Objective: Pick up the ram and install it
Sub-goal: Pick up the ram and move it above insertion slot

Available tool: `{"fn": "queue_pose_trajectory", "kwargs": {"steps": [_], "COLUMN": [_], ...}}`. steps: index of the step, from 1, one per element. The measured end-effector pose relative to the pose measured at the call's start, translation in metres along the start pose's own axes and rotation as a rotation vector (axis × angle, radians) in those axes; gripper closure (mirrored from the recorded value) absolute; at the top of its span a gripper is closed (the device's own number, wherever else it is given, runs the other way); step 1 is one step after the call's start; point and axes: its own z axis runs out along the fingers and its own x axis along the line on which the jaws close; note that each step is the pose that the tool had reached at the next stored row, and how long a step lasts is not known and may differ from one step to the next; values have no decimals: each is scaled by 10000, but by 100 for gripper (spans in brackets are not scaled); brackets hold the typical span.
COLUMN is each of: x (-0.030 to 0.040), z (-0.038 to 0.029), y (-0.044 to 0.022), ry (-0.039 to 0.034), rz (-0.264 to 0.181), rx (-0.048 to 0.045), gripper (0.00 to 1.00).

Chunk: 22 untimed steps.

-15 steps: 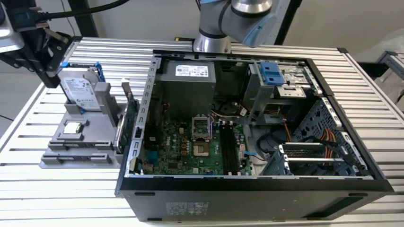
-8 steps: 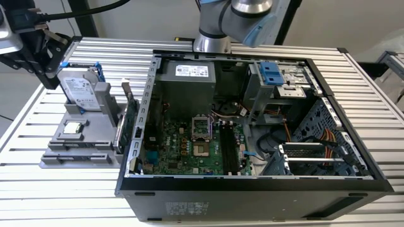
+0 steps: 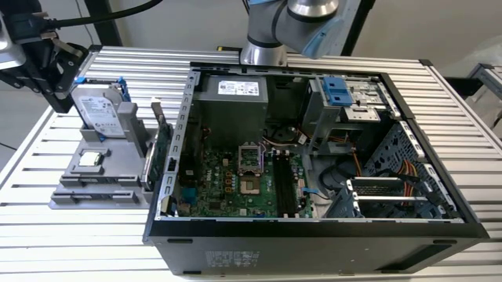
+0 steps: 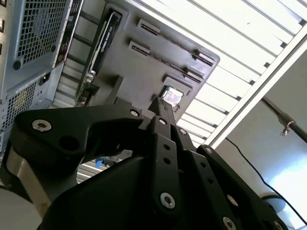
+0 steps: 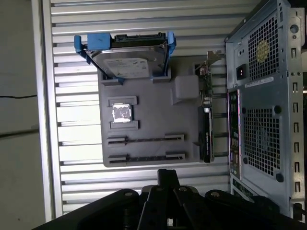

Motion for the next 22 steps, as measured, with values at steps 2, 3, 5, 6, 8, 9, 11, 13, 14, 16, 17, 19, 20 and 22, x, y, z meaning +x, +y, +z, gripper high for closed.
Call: {"fn": "queue_pose_trajectory", "kwargs": {"steps": [2, 3, 5, 6, 8, 9, 11, 13, 14, 16, 17, 19, 20, 22], "x": [1, 1, 1, 0, 0, 1, 1, 0, 1, 1, 1, 1, 1, 1], "z": [0, 0, 0, 0, 0, 0, 0, 0, 0, 0, 0, 0, 0, 0], "y": [0, 0, 0, 0, 0, 0, 0, 0, 0, 0, 0, 0, 0, 0], "ry": [3, 5, 5, 6, 7, 7, 8, 9, 18, 28, 29, 30, 30, 31], "rz": [-45, -87, -96, -101, -125, -145, -153, -163, -363, -567, -572, -595, -599, -628], "rx": [-1, -1, -1, -1, -2, -2, -2, -2, -5, -8, -8, -8, -8, -8], "gripper": [100, 100, 100, 100, 100, 100, 100, 100, 100, 100, 100, 100, 100, 100]}}
